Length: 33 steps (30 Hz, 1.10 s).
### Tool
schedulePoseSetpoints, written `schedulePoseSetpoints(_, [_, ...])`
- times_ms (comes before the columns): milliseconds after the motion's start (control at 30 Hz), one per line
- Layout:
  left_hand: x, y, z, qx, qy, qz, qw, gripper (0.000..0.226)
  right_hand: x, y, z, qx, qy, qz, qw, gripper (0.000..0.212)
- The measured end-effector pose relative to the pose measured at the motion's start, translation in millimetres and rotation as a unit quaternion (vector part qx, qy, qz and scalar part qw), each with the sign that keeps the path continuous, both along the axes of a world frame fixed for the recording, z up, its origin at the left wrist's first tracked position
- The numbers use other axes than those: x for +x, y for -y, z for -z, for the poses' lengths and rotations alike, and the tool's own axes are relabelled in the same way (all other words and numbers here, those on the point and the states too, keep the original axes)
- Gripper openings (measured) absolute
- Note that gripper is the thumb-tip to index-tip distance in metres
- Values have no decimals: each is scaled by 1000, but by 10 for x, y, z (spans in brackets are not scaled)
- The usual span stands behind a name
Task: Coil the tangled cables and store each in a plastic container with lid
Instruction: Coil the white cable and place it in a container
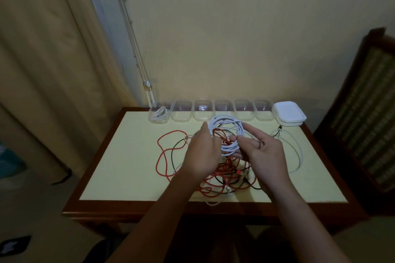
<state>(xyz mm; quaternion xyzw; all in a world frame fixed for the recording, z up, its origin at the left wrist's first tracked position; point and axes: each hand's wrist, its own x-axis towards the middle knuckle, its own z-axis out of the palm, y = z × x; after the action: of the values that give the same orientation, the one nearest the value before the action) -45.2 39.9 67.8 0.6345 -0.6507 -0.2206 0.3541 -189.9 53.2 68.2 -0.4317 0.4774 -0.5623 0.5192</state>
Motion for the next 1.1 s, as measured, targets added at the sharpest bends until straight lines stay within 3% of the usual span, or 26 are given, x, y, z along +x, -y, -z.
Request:
schedulePoseSetpoints(200, [186,65,-32,-4,20,73,997,34,-85,-24,-66,9,81,-113,990,35])
schedulePoseSetpoints(267, [250,79,-69,-3,-31,97,995,41,-88,-13,-40,10,75,-110,991,34])
schedulePoseSetpoints(333, [270,78,-122,28,-155,115,981,44,-78,4,10,17,80,-95,992,38])
schedulePoseSetpoints(400, [260,60,-184,90,-332,123,931,44,-73,11,44,25,96,-91,991,43])
schedulePoseSetpoints(500, [245,70,-214,158,-544,101,818,39,-79,37,45,41,121,-115,985,40])
schedulePoseSetpoints(567, [253,111,-166,191,-630,57,750,35,-56,66,56,62,143,-142,978,39])
schedulePoseSetpoints(633, [245,147,-122,202,-660,7,724,29,-13,92,95,80,148,-153,974,40])
schedulePoseSetpoints(700, [222,152,-100,194,-648,-27,737,24,25,128,141,86,124,-139,979,40])
schedulePoseSetpoints(800, [270,170,-44,184,-588,-56,786,18,61,232,179,88,78,-108,987,41])
schedulePoseSetpoints(867, [368,230,61,210,-526,-36,823,26,66,319,205,92,52,-90,990,42])
schedulePoseSetpoints(933, [489,329,185,242,-490,-31,837,34,57,410,243,97,35,-78,992,43])
schedulePoseSetpoints(1000, [627,454,327,253,-466,-65,845,41,50,511,313,109,19,-70,991,43])
schedulePoseSetpoints(1100, [876,630,619,216,-369,-125,896,37,66,720,444,123,-11,-64,990,44])
